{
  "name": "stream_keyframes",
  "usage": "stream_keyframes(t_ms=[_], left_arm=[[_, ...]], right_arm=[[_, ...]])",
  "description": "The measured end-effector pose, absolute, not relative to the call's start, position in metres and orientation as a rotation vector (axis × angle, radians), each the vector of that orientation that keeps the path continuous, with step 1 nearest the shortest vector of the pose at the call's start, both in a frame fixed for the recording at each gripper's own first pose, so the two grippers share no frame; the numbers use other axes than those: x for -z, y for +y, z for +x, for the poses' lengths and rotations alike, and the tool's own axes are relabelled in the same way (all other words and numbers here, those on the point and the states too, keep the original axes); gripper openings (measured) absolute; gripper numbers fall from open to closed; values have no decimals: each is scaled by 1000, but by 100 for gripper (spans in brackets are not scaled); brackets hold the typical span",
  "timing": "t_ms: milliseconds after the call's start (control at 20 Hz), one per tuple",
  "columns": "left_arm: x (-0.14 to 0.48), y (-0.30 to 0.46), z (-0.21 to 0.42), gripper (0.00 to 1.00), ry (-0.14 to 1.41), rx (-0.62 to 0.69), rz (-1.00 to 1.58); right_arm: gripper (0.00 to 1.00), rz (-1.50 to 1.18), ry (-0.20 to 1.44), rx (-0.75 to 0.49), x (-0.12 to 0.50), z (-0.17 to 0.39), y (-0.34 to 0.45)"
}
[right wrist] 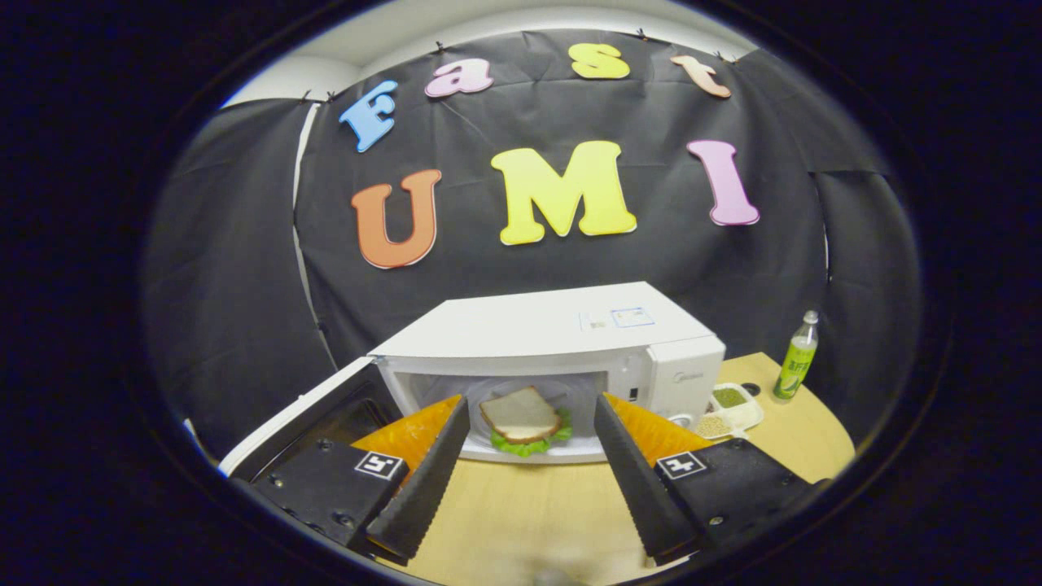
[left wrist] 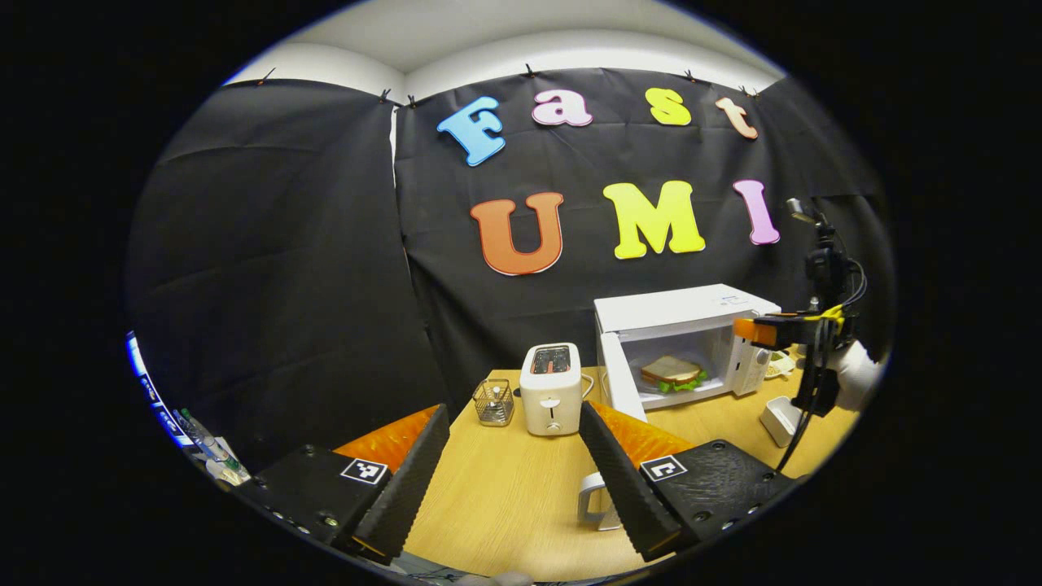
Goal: Open the microwave oven with the left hand, put the food in, and close the microwave oven.
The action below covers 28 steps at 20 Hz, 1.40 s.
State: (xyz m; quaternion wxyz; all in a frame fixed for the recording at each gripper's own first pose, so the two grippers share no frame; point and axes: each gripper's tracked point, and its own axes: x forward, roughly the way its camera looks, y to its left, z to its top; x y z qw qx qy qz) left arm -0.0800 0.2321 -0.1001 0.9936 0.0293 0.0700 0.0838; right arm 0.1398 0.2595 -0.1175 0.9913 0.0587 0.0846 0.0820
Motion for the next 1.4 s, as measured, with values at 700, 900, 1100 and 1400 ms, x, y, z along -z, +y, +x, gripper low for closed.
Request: stream_keyframes(t_ms=[700, 900, 1100, 1400], left_arm=[[109, 240, -62, 55, 105, -150, -16], [119, 256, -58, 0, 107, -188, 7], [138, 253, -55, 0, 102, -149, -8], [202, 239, -34, 0, 190, -58, -15]], right_arm=[[99, -12, 98, -7, 26, 39, 107], [99, -23, 111, -7, 25, 26, 100], [99, -3, 137, -9, 30, 17, 97], [92, 19, 179, 21, 41, 4, 86]])
